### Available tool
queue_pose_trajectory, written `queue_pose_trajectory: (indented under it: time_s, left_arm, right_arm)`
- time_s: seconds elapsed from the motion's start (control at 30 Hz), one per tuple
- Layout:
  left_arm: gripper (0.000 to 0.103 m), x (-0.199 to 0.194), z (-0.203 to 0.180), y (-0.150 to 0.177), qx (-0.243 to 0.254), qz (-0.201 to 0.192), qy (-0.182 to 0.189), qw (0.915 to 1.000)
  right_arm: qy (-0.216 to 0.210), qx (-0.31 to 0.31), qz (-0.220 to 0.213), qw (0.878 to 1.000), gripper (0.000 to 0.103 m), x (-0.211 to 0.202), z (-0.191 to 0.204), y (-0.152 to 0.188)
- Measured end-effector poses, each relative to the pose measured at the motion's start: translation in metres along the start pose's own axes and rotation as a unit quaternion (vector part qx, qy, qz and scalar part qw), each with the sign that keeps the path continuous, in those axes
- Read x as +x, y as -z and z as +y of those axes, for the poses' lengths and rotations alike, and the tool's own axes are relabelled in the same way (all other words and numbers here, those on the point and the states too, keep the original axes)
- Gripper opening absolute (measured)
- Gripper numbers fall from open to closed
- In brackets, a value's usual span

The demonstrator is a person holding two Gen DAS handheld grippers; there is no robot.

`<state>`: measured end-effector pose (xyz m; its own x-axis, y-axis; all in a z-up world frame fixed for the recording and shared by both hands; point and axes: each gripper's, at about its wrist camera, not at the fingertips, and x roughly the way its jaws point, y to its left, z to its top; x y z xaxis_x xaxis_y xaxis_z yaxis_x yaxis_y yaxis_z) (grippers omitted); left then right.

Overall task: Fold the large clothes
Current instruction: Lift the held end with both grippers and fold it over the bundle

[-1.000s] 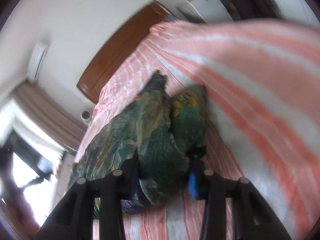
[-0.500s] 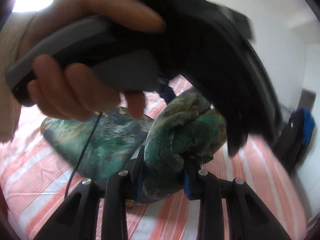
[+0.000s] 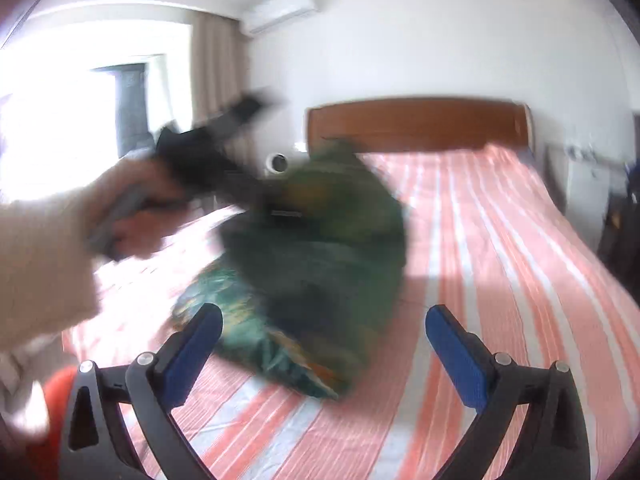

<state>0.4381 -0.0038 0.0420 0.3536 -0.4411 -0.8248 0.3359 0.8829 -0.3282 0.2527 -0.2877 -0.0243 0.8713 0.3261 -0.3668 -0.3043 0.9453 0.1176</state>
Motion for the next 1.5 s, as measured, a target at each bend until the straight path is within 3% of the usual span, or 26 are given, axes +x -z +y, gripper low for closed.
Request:
queue_pose_trajectory:
  time_s: [0.1,0.2,0.33,0.4,0.47,0.53,0.6,0.7,0.8,0.9,1.0,1.1,1.23,1.37,1.5]
  left_arm:
    - [0.028,-0.006,0.070,0.016,-0.072,-0.010,0.010,0.9973]
    - [0.028,0.001,0.128,0.042,-0.130,-0.010,0.014,0.9913]
    - [0.031,0.019,0.174,0.077,-0.167,-0.014,0.026,0.9856]
    - [0.033,0.026,0.191,0.089,-0.180,-0.019,0.044,0.9826]
    - [0.033,0.037,0.202,0.097,-0.178,-0.022,0.037,0.9831]
    - [0.036,0.050,0.212,0.106,-0.175,-0.026,0.040,0.9834]
    - [0.038,0.059,0.220,0.112,-0.183,-0.035,0.056,0.9809]
    - [0.044,0.059,0.223,0.115,-0.197,-0.043,0.084,0.9758]
    - [0.065,0.041,0.224,0.114,-0.210,-0.050,0.095,0.9718]
    - [0.084,0.003,0.215,0.111,-0.194,-0.070,0.048,0.9773]
    - [0.085,-0.036,0.205,0.106,-0.175,-0.099,0.010,0.9794]
    - [0.087,-0.075,0.196,0.088,-0.164,-0.150,-0.026,0.9747]
    - [0.093,-0.092,0.156,0.059,-0.118,-0.204,-0.024,0.9717]
    - [0.094,-0.067,0.131,0.033,-0.073,-0.199,-0.011,0.9771]
    - [0.094,-0.013,0.151,0.034,-0.105,-0.144,-0.009,0.9839]
  right_arm:
    - [0.009,0.017,0.023,1.000,0.100,0.038,-0.011,-0.015]
    - [-0.010,0.047,0.056,0.997,0.100,0.089,-0.017,-0.033]
    - [-0.043,0.035,0.090,0.994,0.100,0.168,0.019,-0.043]
    - [-0.061,0.028,0.124,0.990,0.099,0.208,0.044,-0.034]
    - [-0.069,-0.002,0.191,0.979,0.100,0.248,0.070,-0.009]
    - [-0.042,-0.041,0.226,0.972,0.103,0.273,0.089,0.019]
    - [-0.020,-0.054,0.230,0.972,0.103,0.282,0.094,0.033]
    - [-0.013,-0.058,0.243,0.968,0.103,0.284,0.091,0.035]
    - [-0.023,-0.047,0.245,0.968,0.103,0.279,0.086,0.024]
    - [-0.026,-0.031,0.223,0.974,0.103,0.254,0.080,0.005]
    - [-0.014,-0.040,0.184,0.982,0.103,0.218,0.089,-0.016]
    - [-0.013,-0.054,0.151,0.987,0.103,0.188,0.107,-0.024]
    - [-0.019,-0.054,0.133,0.989,0.103,0.159,0.137,-0.014]
    - [-0.033,-0.040,0.131,0.990,0.103,0.145,0.153,0.001]
    - [-0.051,-0.018,0.141,0.989,0.103,0.143,0.148,0.016]
